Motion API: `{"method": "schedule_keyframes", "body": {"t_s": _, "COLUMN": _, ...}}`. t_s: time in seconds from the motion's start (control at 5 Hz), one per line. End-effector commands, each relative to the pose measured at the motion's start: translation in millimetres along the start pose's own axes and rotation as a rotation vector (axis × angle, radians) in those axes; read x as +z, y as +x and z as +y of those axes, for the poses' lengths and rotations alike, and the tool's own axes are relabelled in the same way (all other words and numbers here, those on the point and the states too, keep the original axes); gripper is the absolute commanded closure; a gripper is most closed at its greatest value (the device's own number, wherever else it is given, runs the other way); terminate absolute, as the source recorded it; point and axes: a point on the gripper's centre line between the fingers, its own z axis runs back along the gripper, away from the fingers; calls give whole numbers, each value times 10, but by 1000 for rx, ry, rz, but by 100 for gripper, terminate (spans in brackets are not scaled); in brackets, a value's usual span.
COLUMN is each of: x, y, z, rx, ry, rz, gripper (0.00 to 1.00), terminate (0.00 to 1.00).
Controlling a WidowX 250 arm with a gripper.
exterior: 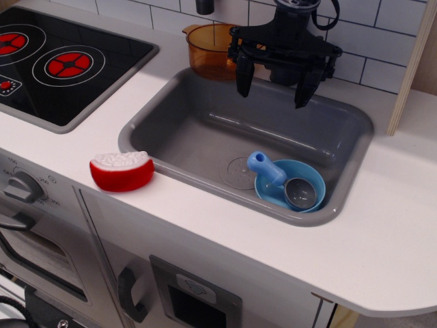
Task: Take spoon out of bowl sink
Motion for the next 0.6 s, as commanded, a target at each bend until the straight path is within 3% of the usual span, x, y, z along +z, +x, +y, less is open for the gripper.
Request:
{"method": "schedule_keyframes", "body": {"t_s": 0.0, "x": 0, "y": 0, "z": 0, "rx": 0, "ry": 0, "rz": 0, "gripper": 0, "terminate": 0}}
{"method": "schedule_keyframes", "body": {"t_s": 0.2, "x": -23, "y": -157, "z": 88, "rx": 259, "ry": -18, "rz": -39, "gripper": 0, "terminate": 0}}
{"method": "schedule_keyframes", "body": {"t_s": 0.4, "x": -45, "y": -260, "z": 118, "rx": 513, "ry": -27, "rz": -15, "gripper": 0, "terminate": 0}}
